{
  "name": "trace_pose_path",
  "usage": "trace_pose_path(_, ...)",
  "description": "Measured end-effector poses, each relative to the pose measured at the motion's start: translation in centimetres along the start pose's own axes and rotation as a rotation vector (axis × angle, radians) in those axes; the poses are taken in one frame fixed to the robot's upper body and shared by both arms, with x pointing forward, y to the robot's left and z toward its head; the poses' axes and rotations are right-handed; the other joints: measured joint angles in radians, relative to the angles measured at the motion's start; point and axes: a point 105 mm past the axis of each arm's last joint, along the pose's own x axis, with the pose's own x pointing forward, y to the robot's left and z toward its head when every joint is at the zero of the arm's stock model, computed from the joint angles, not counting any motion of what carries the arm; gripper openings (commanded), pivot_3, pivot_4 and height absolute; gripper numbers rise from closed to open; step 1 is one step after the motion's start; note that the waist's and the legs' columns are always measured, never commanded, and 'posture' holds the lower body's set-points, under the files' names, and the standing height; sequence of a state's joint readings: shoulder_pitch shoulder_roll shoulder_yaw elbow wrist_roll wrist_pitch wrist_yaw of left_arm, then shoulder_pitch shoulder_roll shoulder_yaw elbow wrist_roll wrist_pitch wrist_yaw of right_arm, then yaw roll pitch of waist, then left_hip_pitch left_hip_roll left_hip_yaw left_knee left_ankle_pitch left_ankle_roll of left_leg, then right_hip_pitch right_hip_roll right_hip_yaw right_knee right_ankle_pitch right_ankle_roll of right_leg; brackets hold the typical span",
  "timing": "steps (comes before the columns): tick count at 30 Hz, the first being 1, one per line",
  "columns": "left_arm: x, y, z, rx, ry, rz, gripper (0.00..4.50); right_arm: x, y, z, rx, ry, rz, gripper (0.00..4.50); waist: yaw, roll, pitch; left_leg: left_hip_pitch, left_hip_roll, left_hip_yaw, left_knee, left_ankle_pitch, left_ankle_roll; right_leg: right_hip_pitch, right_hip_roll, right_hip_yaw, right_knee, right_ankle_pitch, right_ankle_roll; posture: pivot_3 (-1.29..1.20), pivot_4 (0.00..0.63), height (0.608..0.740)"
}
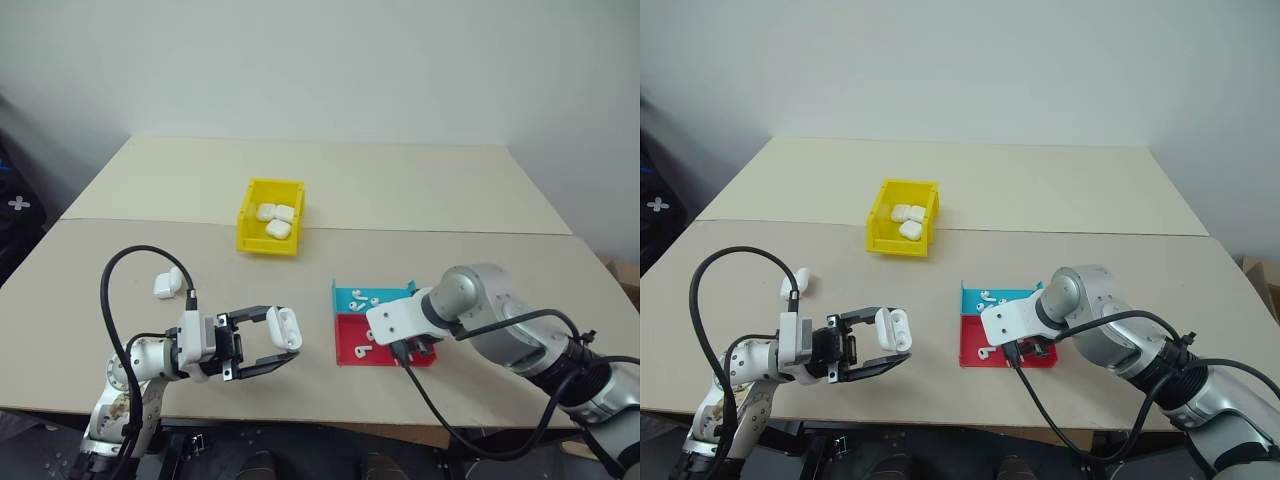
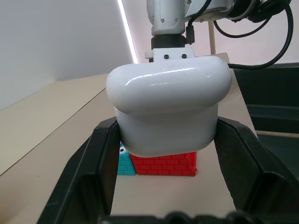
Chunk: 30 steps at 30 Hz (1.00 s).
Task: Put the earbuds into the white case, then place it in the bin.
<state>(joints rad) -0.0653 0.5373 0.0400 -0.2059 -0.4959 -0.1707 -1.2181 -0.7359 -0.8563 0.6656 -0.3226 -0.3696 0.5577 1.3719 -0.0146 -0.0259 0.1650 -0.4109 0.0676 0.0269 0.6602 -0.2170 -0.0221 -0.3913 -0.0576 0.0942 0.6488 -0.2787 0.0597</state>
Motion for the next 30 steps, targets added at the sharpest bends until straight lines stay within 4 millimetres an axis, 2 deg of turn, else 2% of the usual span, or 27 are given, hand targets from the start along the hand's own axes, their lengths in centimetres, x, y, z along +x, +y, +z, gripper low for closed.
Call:
trace_pose_path(2, -0.01, -0.02, -0.03, 0.0, 0.002, -0.001, 2.77, 0.06, 0.02, 0.0, -0.005, -0.001, 0.001, 1.68, -0.001, 0.0, 0.0, 0.0, 0.0, 0.0, 0.0, 0.0, 0.0, 0.0, 0.0, 0.0, 0.0, 0.0, 0.0, 0.0, 0.15, 0.74)
trace_pose_path(23, 0.03, -0.1, 0.1, 0.008, 0.014, -0.001, 2.77, 0.08, -0.11, -0.29, -0.06, 0.002, -0.009, 1.68, 0.0, 0.0, 0.0, 0.0, 0.0, 0.0, 0.0, 0.0, 0.0, 0.0, 0.0, 0.0, 0.0, 0.0, 0.0, 0.0, 0.15, 0.74)
trace_pose_path(26, 0.0, -0.12, 0.03, 0.006, 0.017, 0.003, 2.77, 0.12, -0.04, -0.31, -0.063, 0.002, -0.007, 1.08, 0.0, 0.0, 0.0, 0.0, 0.0, 0.0, 0.0, 0.0, 0.0, 0.0, 0.0, 0.0, 0.0, 0.0, 0.0, 0.0, 0.15, 0.74)
trace_pose_path(27, -0.02, -0.13, -0.02, 0.004, 0.019, 0.005, 2.77, 0.09, -0.05, -0.3, -0.065, 0.001, -0.008, 0.72, 0.0, 0.0, 0.0, 0.0, 0.0, 0.0, 0.0, 0.0, 0.0, 0.0, 0.0, 0.0, 0.0, 0.0, 0.0, 0.0, 0.15, 0.74)
trace_pose_path(28, -0.02, -0.13, -0.04, 0.004, 0.02, 0.006, 2.77, 0.1, -0.03, -0.35, -0.065, 0.003, -0.008, 0.58, 0.0, 0.0, 0.0, 0.0, 0.0, 0.0, 0.0, 0.0, 0.0, 0.0, 0.0, 0.0, 0.0, 0.0, 0.0, 0.0, 0.15, 0.74)
trace_pose_path(30, -0.02, -0.15, -0.05, 0.003, 0.021, 0.007, 2.77, 0.09, 0.04, -0.41, -0.065, 0.003, -0.007, 0.58, 0.0, 0.0, 0.0, 0.0, 0.0, 0.0, 0.0, 0.0, 0.0, 0.0, 0.0, 0.0, 0.0, 0.0, 0.0, 0.0, 0.15, 0.74)
